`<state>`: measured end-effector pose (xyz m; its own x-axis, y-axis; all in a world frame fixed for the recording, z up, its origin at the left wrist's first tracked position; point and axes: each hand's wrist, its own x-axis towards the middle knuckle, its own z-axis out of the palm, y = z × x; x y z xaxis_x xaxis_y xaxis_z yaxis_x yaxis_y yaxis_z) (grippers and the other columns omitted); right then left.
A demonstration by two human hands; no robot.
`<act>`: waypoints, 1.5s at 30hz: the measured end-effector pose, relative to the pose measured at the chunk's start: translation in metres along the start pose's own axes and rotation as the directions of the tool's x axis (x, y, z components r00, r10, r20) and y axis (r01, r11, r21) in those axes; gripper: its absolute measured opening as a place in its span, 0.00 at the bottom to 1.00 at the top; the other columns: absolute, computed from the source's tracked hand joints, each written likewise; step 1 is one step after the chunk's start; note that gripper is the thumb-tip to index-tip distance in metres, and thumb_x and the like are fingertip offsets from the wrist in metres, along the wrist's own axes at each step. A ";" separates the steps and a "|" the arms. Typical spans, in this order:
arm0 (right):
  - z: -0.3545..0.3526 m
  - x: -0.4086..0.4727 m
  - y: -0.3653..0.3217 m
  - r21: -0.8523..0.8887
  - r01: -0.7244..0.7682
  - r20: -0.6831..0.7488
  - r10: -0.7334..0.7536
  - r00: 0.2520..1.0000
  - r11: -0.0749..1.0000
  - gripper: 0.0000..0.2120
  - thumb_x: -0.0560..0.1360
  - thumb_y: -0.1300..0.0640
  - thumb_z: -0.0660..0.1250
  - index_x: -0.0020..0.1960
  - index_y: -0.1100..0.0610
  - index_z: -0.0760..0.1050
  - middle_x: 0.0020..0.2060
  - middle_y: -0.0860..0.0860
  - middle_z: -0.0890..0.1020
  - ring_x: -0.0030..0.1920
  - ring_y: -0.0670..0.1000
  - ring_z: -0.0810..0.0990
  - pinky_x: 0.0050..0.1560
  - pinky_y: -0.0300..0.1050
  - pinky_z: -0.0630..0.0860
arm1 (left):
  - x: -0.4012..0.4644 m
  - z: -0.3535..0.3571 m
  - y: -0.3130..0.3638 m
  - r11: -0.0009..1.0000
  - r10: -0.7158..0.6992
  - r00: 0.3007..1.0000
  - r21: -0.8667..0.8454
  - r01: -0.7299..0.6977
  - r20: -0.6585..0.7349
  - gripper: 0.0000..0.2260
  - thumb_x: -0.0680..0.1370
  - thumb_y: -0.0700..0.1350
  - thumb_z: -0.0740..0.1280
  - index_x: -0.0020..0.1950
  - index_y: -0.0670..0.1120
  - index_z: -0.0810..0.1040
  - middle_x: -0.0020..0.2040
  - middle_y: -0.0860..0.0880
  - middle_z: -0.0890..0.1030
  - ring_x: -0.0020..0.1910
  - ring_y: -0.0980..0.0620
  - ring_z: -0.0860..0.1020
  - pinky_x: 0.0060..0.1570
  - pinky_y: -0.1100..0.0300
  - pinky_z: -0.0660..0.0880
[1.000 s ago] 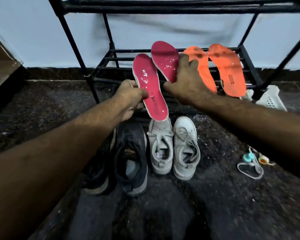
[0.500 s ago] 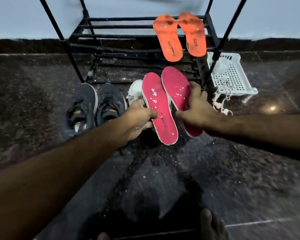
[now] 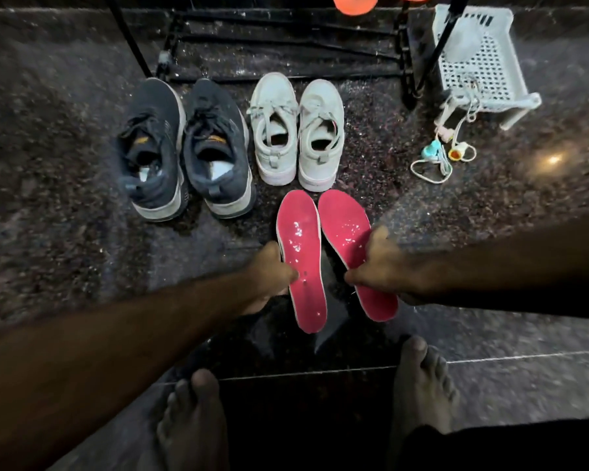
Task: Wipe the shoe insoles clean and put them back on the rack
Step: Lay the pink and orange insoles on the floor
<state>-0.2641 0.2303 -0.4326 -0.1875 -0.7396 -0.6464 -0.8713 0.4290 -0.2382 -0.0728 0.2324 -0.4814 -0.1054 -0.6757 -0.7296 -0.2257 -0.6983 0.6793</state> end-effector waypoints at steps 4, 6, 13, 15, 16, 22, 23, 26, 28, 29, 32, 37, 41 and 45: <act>0.013 0.009 -0.007 -0.005 -0.005 0.070 0.006 0.998 1.000 0.49 0.57 0.41 0.77 0.68 0.60 0.59 0.60 0.60 0.74 0.59 0.60 0.76 0.60 0.48 0.75 | 0.005 -0.001 -0.016 0.996 -0.008 0.998 0.091 0.014 -0.063 0.19 0.64 0.36 0.68 0.54 0.44 0.76 0.49 0.42 0.84 0.48 0.43 0.84 0.46 0.44 0.83; 0.019 0.019 -0.011 0.040 -0.014 0.091 0.010 0.996 0.999 0.48 0.62 0.47 0.80 0.70 0.61 0.56 0.58 0.58 0.73 0.59 0.59 0.76 0.56 0.46 0.76 | 0.008 -0.002 -0.012 0.977 0.024 0.990 0.214 0.007 -0.142 0.17 0.65 0.39 0.71 0.53 0.43 0.77 0.47 0.41 0.84 0.44 0.42 0.84 0.42 0.42 0.83; 0.018 0.045 -0.017 -0.042 0.031 0.135 -0.025 0.991 0.999 0.60 0.58 0.35 0.77 0.77 0.59 0.50 0.70 0.62 0.66 0.69 0.66 0.69 0.65 0.58 0.71 | 0.002 -0.010 0.010 0.729 0.356 0.867 0.684 -0.024 -0.348 0.22 0.75 0.49 0.73 0.58 0.41 0.66 0.53 0.41 0.79 0.51 0.40 0.80 0.48 0.48 0.77; 0.012 0.050 -0.013 -0.039 0.019 0.110 -0.015 0.994 0.999 0.59 0.58 0.33 0.76 0.76 0.58 0.51 0.70 0.61 0.66 0.68 0.66 0.69 0.65 0.58 0.70 | 0.005 -0.006 0.020 0.709 0.427 0.843 0.700 -0.087 -0.328 0.19 0.76 0.50 0.71 0.56 0.43 0.66 0.51 0.42 0.79 0.48 0.40 0.80 0.47 0.46 0.78; 0.005 0.049 -0.014 -0.039 0.019 0.098 -0.015 0.995 0.999 0.57 0.61 0.34 0.76 0.76 0.59 0.52 0.71 0.62 0.65 0.69 0.66 0.69 0.66 0.59 0.70 | 0.005 -0.003 0.026 0.694 0.458 0.836 0.709 -0.126 -0.300 0.18 0.76 0.51 0.71 0.56 0.43 0.67 0.51 0.42 0.79 0.48 0.39 0.80 0.48 0.45 0.78; -0.055 0.051 -0.029 0.017 0.043 -0.124 -0.040 0.991 0.999 0.48 0.73 0.36 0.71 0.78 0.59 0.50 0.75 0.63 0.60 0.74 0.65 0.64 0.70 0.55 0.65 | 0.015 0.026 0.084 0.646 0.560 0.809 0.705 -0.292 -0.179 0.17 0.78 0.53 0.68 0.55 0.44 0.68 0.50 0.43 0.80 0.49 0.40 0.79 0.49 0.45 0.78; -0.067 0.053 -0.032 0.054 0.054 -0.159 -0.045 0.986 0.997 0.47 0.73 0.36 0.71 0.78 0.59 0.52 0.74 0.62 0.61 0.73 0.65 0.65 0.70 0.55 0.66 | 0.018 0.029 0.097 0.661 0.563 0.806 0.684 -0.307 -0.182 0.17 0.77 0.54 0.68 0.56 0.44 0.68 0.51 0.43 0.80 0.50 0.40 0.80 0.50 0.45 0.78; -0.098 0.058 -0.044 0.183 0.084 -0.232 -0.040 0.972 0.980 0.46 0.73 0.36 0.71 0.77 0.59 0.53 0.74 0.62 0.63 0.72 0.63 0.67 0.67 0.52 0.68 | 0.026 0.036 0.138 0.689 0.595 0.777 0.629 -0.360 -0.207 0.19 0.78 0.54 0.68 0.59 0.43 0.69 0.53 0.43 0.80 0.51 0.42 0.79 0.50 0.47 0.78; -0.120 0.063 -0.056 0.241 0.123 -0.296 -0.048 0.954 0.963 0.46 0.74 0.37 0.70 0.78 0.59 0.53 0.74 0.62 0.63 0.72 0.63 0.68 0.66 0.50 0.69 | 0.032 0.035 0.170 0.716 0.601 0.762 0.587 -0.379 -0.240 0.17 0.78 0.53 0.68 0.59 0.43 0.70 0.52 0.44 0.80 0.51 0.42 0.79 0.48 0.52 0.76; -0.131 0.064 -0.062 0.255 0.162 -0.342 -0.068 0.937 0.953 0.44 0.74 0.37 0.70 0.77 0.59 0.54 0.74 0.62 0.63 0.71 0.63 0.68 0.66 0.49 0.69 | 0.033 0.034 0.187 0.724 0.611 0.751 0.562 -0.400 -0.252 0.16 0.78 0.53 0.68 0.57 0.44 0.70 0.51 0.44 0.81 0.51 0.42 0.79 0.47 0.54 0.75; -0.168 0.072 -0.081 0.257 0.348 -0.492 -0.187 0.850 0.902 0.35 0.76 0.43 0.70 0.73 0.60 0.61 0.69 0.61 0.67 0.67 0.62 0.71 0.63 0.49 0.70 | 0.031 0.023 0.235 0.680 0.694 0.671 0.543 -0.492 -0.261 0.12 0.78 0.53 0.68 0.53 0.47 0.71 0.44 0.47 0.81 0.47 0.43 0.79 0.44 0.54 0.73; -0.236 0.091 -0.106 -0.019 0.584 -0.782 -0.376 0.497 0.812 0.27 0.75 0.47 0.71 0.66 0.60 0.65 0.60 0.59 0.69 0.58 0.61 0.73 0.59 0.55 0.74 | 0.033 0.000 0.307 0.587 0.799 0.515 0.586 -0.559 -0.309 0.12 0.77 0.48 0.69 0.55 0.43 0.74 0.49 0.42 0.83 0.51 0.40 0.80 0.50 0.49 0.76; -0.286 0.121 -0.118 -0.296 0.367 -0.822 -0.431 0.373 0.882 0.32 0.75 0.43 0.69 0.69 0.62 0.64 0.61 0.62 0.71 0.60 0.64 0.73 0.56 0.57 0.74 | 0.051 -0.009 0.354 0.626 0.763 0.534 0.624 -0.469 -0.364 0.20 0.75 0.50 0.70 0.61 0.40 0.71 0.58 0.39 0.79 0.58 0.38 0.78 0.55 0.48 0.76; -0.309 0.154 -0.127 -0.363 0.232 -0.813 -0.429 0.394 0.902 0.33 0.76 0.42 0.69 0.70 0.61 0.64 0.62 0.63 0.72 0.61 0.64 0.74 0.55 0.58 0.74 | 0.069 -0.007 0.381 0.688 0.686 0.616 0.622 -0.375 -0.387 0.29 0.73 0.52 0.70 0.68 0.39 0.65 0.65 0.38 0.71 0.62 0.37 0.74 0.58 0.48 0.75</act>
<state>-0.3225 -0.0982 -0.2782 -0.0691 -0.8972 0.4362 -0.9945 0.0272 -0.1015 -0.1597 -0.0818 -0.2718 0.1554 -0.9867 0.0469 -0.7179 -0.0802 0.6915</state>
